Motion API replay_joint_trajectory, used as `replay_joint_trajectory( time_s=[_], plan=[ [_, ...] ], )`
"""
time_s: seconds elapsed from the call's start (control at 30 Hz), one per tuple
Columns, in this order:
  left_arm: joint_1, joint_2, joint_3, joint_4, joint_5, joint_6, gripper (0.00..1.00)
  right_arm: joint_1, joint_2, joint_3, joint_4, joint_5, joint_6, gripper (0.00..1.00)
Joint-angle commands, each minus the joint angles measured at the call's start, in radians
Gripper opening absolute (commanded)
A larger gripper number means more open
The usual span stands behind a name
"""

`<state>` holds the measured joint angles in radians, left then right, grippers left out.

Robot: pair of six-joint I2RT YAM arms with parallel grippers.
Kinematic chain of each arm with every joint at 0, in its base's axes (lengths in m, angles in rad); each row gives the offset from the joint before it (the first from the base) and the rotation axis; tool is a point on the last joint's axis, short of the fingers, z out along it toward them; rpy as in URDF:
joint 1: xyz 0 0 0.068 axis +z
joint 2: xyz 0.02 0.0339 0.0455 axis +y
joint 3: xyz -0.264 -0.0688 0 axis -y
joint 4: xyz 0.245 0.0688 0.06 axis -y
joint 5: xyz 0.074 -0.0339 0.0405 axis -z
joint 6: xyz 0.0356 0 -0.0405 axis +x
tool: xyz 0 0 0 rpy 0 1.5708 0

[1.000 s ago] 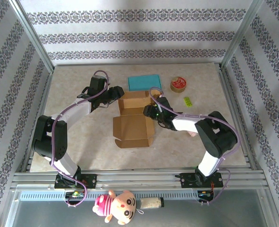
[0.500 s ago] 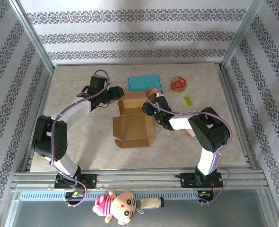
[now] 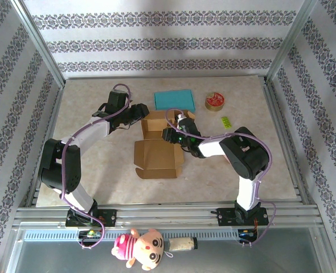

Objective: Fold the paper box

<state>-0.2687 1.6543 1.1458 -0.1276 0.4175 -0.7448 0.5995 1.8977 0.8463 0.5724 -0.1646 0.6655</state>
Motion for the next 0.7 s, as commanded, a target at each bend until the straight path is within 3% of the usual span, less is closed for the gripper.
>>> replay_joint_trajectory(
  time_s=[0.0, 0.17, 0.27, 0.43, 0.47, 0.67],
  plan=[
    [-0.007, 0.007, -0.001, -0.068, -0.011, 0.010, 0.51, -0.003, -0.073, -0.026, -0.003, -0.027, -0.036, 0.45],
    [-0.008, 0.000, -0.001, -0.084, -0.037, 0.024, 0.51, 0.001, -0.260, -0.108, -0.122, -0.016, -0.155, 0.58],
    [-0.009, -0.009, -0.010, -0.077, -0.042, 0.026, 0.51, 0.002, -0.391, -0.219, -0.131, 0.051, -0.156, 0.62],
    [-0.008, -0.016, -0.015, -0.074, -0.046, 0.026, 0.51, -0.021, -0.597, -0.329, -0.159, 0.237, -0.292, 0.87],
    [-0.009, -0.014, -0.013, -0.074, -0.046, 0.027, 0.51, -0.031, -0.607, -0.327, -0.165, 0.282, -0.331, 0.97],
    [-0.009, -0.001, -0.016, -0.060, -0.043, 0.025, 0.51, -0.158, -0.409, -0.104, -0.327, 0.168, -0.444, 0.98]
  ],
)
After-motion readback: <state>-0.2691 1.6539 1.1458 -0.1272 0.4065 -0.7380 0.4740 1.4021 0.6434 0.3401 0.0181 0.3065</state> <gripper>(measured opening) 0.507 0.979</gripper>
